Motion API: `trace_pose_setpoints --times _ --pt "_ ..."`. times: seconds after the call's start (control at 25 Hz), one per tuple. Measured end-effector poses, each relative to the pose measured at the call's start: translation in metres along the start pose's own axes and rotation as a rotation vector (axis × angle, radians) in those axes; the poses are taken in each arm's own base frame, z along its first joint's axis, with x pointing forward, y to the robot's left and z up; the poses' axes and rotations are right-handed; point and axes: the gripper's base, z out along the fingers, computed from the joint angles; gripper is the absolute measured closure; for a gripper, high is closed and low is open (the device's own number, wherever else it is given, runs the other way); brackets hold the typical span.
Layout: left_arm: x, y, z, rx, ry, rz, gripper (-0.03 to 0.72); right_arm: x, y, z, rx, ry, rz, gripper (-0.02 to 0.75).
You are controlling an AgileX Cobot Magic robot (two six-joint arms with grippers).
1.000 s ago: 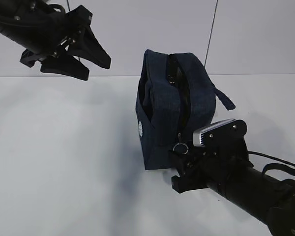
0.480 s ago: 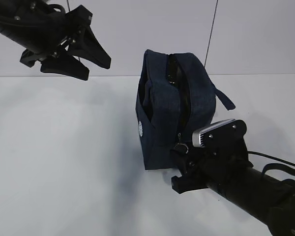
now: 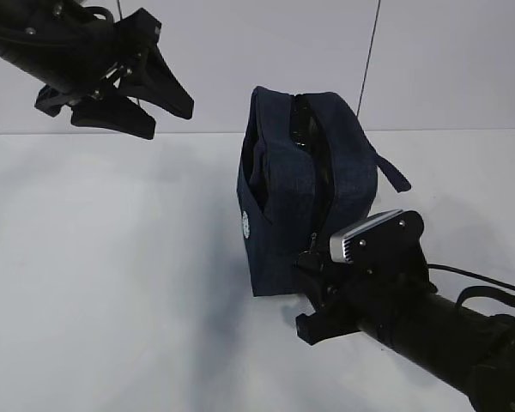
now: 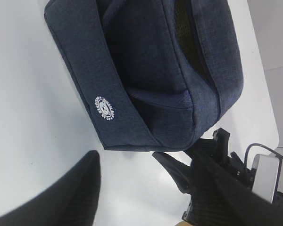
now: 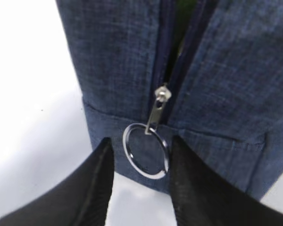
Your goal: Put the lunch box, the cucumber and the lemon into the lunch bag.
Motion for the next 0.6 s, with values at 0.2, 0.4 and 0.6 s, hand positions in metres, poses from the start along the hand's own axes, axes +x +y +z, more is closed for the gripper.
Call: trace_pose_setpoints --times 0.2,0.4,0.6 --pt "0.0 0.0 0.0 0.0 -0.002 0.0 0.254 0.002 -0.005 0.001 0.051 0.005 0.036 0.434" --pt "0.0 0.0 0.0 0.0 -0.002 0.0 0.254 0.01 -0.004 0.003 0.046 0.034 0.022 0.434" --pt "0.0 0.0 0.0 0.0 -0.002 0.0 0.254 0.007 -0.004 0.004 0.048 -0.009 0.019 0.435"
